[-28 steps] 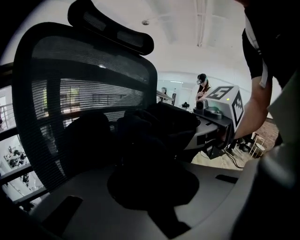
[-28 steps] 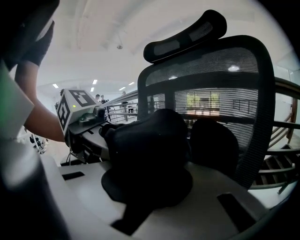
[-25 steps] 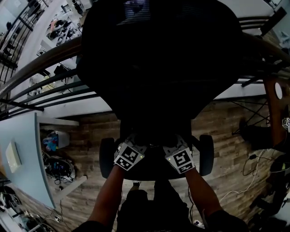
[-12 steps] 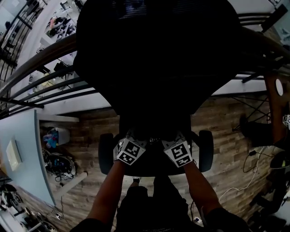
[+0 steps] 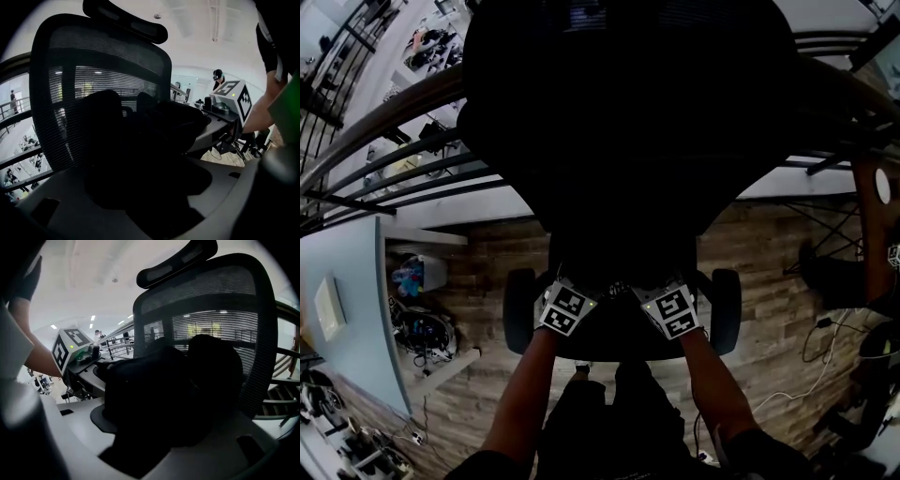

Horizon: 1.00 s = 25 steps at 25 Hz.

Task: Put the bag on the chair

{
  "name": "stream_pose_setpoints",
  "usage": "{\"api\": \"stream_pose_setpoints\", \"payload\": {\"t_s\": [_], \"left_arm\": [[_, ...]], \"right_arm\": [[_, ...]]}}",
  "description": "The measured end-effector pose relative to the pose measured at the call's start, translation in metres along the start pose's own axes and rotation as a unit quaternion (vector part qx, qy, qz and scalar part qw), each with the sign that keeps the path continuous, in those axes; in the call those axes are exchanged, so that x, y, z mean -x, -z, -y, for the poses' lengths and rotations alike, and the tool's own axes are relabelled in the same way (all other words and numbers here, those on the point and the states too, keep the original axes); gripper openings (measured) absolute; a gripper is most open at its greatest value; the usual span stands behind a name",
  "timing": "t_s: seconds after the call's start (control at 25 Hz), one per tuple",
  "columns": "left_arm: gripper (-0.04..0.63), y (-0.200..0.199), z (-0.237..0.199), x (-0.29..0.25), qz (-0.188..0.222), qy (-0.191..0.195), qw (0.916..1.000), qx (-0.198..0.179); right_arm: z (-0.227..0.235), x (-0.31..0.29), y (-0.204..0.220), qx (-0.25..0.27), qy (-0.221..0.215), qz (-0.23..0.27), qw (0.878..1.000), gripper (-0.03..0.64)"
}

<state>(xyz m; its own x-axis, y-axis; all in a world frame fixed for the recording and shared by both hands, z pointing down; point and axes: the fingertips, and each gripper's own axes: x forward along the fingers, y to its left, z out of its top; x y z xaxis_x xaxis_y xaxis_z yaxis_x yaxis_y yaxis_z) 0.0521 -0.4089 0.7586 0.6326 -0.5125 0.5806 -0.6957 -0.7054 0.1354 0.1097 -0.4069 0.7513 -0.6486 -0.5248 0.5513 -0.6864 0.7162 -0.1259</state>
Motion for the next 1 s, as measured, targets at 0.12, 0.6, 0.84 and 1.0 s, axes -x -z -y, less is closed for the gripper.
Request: {"api": "stream_pose_setpoints", "payload": {"t_s": [0.12,0.6,0.84,1.0], "left_arm": [[0.318,0.002,-0.001,0.008,-0.007,-0.003,1.0000,0.003],[0.356,0.002,0.009,0.070,0.012,-0.045,0.9986,-0.025],[0.354,-0.023,0.026,0.097,0.038,-0.039,0.9969,-0.057],[0.342,-0.052,0.037,0.118,0.060,-0.020,0.9962,-0.060]], "right_arm": [[-0.001,0.002,0.003,-0.006,-0.001,-0.008,1.000,0.296],[-0.013,0.064,-0.007,0.014,0.056,0.000,0.998,0.341],[-0.041,0.086,-0.043,0.043,0.069,0.020,0.997,0.341],[-0.052,0.106,-0.074,0.048,0.085,0.053,0.994,0.332]]}}
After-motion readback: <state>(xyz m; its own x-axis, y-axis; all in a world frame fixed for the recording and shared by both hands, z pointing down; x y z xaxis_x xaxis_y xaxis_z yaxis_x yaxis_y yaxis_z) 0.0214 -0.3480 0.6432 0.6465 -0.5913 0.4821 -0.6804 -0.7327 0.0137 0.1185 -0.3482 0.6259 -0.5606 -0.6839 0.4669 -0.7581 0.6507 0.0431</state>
